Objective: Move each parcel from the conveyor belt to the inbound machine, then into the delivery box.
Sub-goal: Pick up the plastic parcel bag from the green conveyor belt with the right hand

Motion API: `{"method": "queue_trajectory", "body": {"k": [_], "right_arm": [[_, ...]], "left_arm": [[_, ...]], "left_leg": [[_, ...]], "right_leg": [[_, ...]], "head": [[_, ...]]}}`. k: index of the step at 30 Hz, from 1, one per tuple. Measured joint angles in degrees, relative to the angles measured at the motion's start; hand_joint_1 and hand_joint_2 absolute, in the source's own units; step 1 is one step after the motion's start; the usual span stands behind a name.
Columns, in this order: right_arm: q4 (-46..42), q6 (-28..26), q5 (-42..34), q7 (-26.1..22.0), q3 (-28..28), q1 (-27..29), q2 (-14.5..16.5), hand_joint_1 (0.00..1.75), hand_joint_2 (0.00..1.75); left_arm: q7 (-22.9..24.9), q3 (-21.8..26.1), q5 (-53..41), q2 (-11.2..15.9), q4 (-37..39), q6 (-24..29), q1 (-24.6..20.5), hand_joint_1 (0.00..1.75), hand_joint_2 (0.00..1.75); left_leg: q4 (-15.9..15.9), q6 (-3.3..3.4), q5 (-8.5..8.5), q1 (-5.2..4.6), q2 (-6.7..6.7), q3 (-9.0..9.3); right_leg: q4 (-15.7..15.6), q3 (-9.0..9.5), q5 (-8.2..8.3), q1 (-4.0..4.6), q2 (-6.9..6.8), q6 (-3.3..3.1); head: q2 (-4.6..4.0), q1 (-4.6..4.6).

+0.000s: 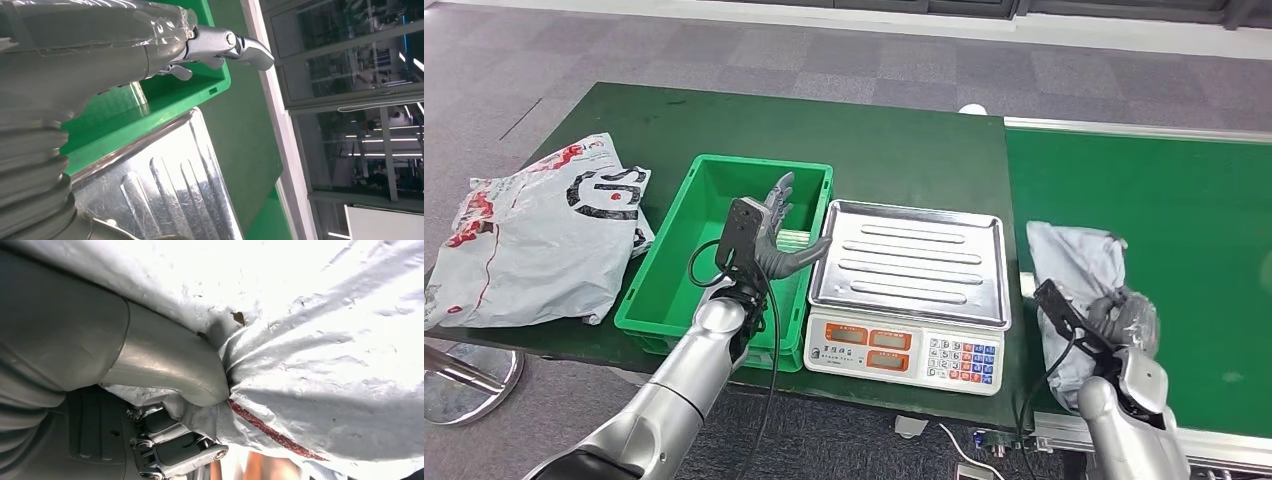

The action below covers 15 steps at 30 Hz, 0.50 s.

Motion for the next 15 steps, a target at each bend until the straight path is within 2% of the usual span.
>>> {"method": "queue_trajectory", "body": {"k": [2, 5, 15], "right_arm": [[-4.97, -3.98, -2.59, -2.63, -0.11, 0.72, 0.03, 1.75, 1.75], [-10.51, -7.15, -5.31, -4.76, -0.11, 1.29, 0.00, 1.75, 1.75], [-19.76, -8.31, -12.48, -8.26, -0.11, 2.61, -1.39, 1.75, 1.75]], "left_arm": [[-0.34, 0.11, -0.18, 0.00, -0.14, 0.24, 0.17, 0.00, 1.75], [-0.74, 0.13, -0.19, 0.00, -0.15, 0.34, 0.19, 0.00, 1.75], [-1.15, 0.13, -0.19, -0.04, -0.15, 0.36, 0.19, 0.00, 1.75]], "left_leg": [[0.00, 0.00, 0.00, -0.01, 0.00, -0.02], [0.00, 0.01, -0.01, -0.01, 0.00, -0.04], [0.00, 0.01, -0.01, -0.02, 0.00, -0.07]], "right_leg": [[0.00, -0.02, 0.00, -0.01, 0.00, 0.00], [0.00, -0.05, -0.01, -0.01, 0.00, 0.01], [0.00, -0.08, -0.01, -0.02, 0.00, 0.01]], "head": [[0.00, 0.00], [0.00, 0.01], [0.00, 0.01]]}}
